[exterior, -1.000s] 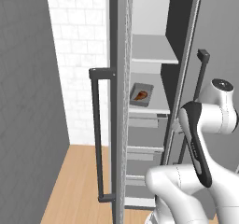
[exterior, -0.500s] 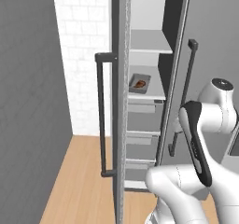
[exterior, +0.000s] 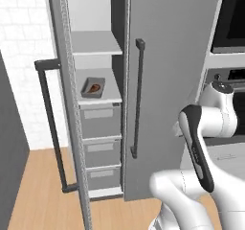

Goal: Take the meat container that has the chicken drumstick and place it on the second highest rack of the freezer. Then take the vegetable container that has the carrot and cucumber and place it on the highest rack of the freezer.

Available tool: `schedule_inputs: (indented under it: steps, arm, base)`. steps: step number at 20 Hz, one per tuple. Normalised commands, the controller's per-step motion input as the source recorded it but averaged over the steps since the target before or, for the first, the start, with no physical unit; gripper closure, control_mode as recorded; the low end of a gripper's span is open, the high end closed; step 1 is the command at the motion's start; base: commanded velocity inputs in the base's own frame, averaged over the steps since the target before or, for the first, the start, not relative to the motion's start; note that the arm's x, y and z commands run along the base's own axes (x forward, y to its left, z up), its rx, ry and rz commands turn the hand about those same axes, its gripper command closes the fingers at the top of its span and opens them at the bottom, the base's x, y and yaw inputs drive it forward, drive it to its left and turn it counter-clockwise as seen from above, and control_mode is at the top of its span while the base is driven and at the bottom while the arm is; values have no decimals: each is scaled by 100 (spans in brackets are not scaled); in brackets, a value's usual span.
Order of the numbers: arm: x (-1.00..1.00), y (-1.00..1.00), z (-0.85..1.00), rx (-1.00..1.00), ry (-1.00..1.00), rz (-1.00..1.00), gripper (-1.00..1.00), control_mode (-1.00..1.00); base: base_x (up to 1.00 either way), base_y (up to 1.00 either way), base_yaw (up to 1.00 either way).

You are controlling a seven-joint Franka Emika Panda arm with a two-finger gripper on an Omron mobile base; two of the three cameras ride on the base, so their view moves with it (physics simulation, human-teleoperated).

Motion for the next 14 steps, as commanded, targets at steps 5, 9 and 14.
schedule_inputs:
  steps: [5, 9, 14]
  arm:
    - [0, 0, 0, 0, 0, 0, -100, 100]
    - [0, 0, 0, 0, 0, 0, -100, 100]
    - [0, 0, 0, 0, 0, 0, -100, 100]
  base:
    - [4, -80, -66]
    - [13, -87, -69]
    - [21, -78, -68]
